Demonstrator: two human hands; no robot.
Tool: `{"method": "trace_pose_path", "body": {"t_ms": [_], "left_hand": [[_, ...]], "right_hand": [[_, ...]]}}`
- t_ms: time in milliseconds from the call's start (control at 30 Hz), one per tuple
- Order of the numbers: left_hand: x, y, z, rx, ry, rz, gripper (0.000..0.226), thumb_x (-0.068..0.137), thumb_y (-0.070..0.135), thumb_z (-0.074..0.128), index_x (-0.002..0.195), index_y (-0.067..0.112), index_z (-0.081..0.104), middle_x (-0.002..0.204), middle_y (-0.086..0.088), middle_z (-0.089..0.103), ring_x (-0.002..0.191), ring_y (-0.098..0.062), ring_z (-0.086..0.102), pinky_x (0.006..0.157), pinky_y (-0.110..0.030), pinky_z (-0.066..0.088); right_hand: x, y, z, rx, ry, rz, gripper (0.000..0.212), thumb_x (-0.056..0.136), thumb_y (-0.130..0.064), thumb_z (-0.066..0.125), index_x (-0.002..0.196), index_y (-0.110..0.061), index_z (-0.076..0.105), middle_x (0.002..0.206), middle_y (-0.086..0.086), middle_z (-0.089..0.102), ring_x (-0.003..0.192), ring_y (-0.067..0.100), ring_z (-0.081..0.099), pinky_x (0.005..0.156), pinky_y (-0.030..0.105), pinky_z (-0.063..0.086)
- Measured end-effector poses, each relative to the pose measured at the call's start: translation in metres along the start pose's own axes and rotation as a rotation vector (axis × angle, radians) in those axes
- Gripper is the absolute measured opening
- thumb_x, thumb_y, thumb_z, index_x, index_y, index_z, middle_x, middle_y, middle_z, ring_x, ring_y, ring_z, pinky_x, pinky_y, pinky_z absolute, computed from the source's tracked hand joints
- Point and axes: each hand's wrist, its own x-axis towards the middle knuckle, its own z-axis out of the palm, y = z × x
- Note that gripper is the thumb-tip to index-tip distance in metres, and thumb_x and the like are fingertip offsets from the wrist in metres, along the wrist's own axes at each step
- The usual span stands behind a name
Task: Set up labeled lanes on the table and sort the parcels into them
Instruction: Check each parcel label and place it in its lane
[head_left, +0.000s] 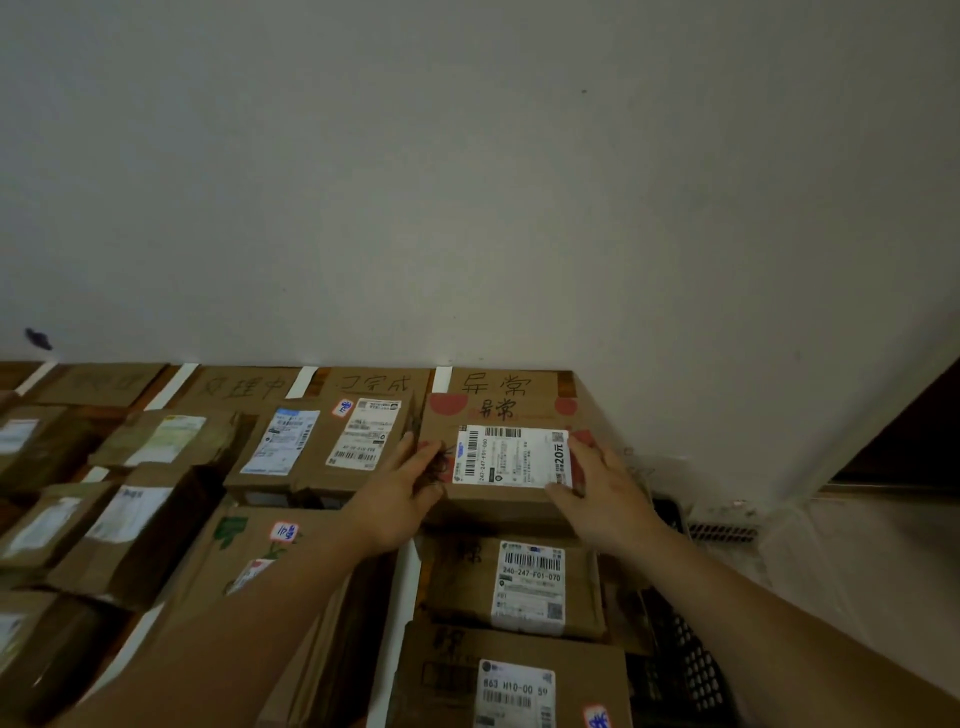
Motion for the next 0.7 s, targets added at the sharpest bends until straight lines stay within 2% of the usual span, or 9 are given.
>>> {"method": "trace_pose_path", "body": {"t_ms": [100, 167, 333, 433, 567, 700], "left_hand": [[-0.008, -0.004, -0.019, 0.021, 0.037, -0.003, 0.063, 0.095, 0.046, 0.044, 0.148, 0.043, 0.01, 0.158, 0.012, -0.005, 0.146, -0.025, 0.003, 0.116, -0.051, 0.017], [-0.023, -0.015, -0.041, 0.03, 0.099, -0.026, 0.065, 0.094, 0.046, 0.045, 0.15, 0.037, 0.011, 0.158, 0.011, -0.001, 0.147, -0.021, 0.001, 0.117, -0.046, 0.013], [-0.079, -0.08, -0.112, 0.056, 0.245, -0.125, 0.065, 0.095, 0.043, 0.048, 0.151, 0.028, 0.016, 0.159, 0.004, 0.005, 0.146, -0.016, 0.006, 0.115, -0.033, 0.011], [-0.128, -0.134, -0.159, 0.086, 0.331, -0.194, 0.064, 0.096, 0.041, 0.047, 0.15, 0.025, 0.019, 0.159, 0.0, 0.008, 0.146, -0.018, 0.007, 0.117, -0.033, 0.01], [-0.208, -0.227, -0.221, -0.005, 0.401, -0.283, 0.067, 0.093, 0.043, 0.051, 0.15, 0.031, 0.018, 0.159, 0.002, 0.009, 0.146, -0.02, 0.012, 0.117, -0.036, 0.015], [-0.29, -0.321, -0.271, 0.02, 0.461, -0.39, 0.067, 0.093, 0.044, 0.05, 0.15, 0.027, 0.019, 0.158, -0.002, 0.014, 0.144, -0.022, 0.016, 0.116, -0.037, 0.019]], "right_hand": [[0.007, -0.013, -0.009, -0.083, 0.028, -0.049, 0.071, 0.091, -0.052, 0.05, 0.15, -0.035, 0.013, 0.158, -0.004, 0.006, 0.142, 0.022, 0.018, 0.11, 0.043, 0.029], [0.012, -0.034, -0.015, -0.118, 0.031, -0.081, 0.075, 0.092, -0.052, 0.05, 0.152, -0.031, 0.011, 0.16, -0.006, -0.001, 0.145, 0.022, 0.011, 0.114, 0.044, 0.023], [0.011, -0.129, -0.001, -0.217, 0.036, -0.255, 0.067, 0.092, -0.055, 0.046, 0.15, -0.029, 0.024, 0.16, -0.001, 0.008, 0.146, 0.022, 0.011, 0.116, 0.04, 0.016], [0.002, -0.202, 0.035, -0.244, 0.006, -0.387, 0.066, 0.092, -0.053, 0.048, 0.149, -0.027, 0.026, 0.16, 0.0, 0.012, 0.146, 0.02, 0.011, 0.116, 0.036, 0.016], [-0.013, -0.311, 0.108, -0.237, -0.082, -0.509, 0.066, 0.092, -0.053, 0.049, 0.148, -0.026, 0.029, 0.158, 0.002, 0.016, 0.145, 0.02, 0.015, 0.116, 0.034, 0.017], [-0.032, -0.418, 0.187, -0.189, -0.169, -0.605, 0.065, 0.09, -0.052, 0.053, 0.146, -0.024, 0.034, 0.153, 0.003, 0.029, 0.138, 0.022, 0.03, 0.111, 0.032, 0.025]]}}
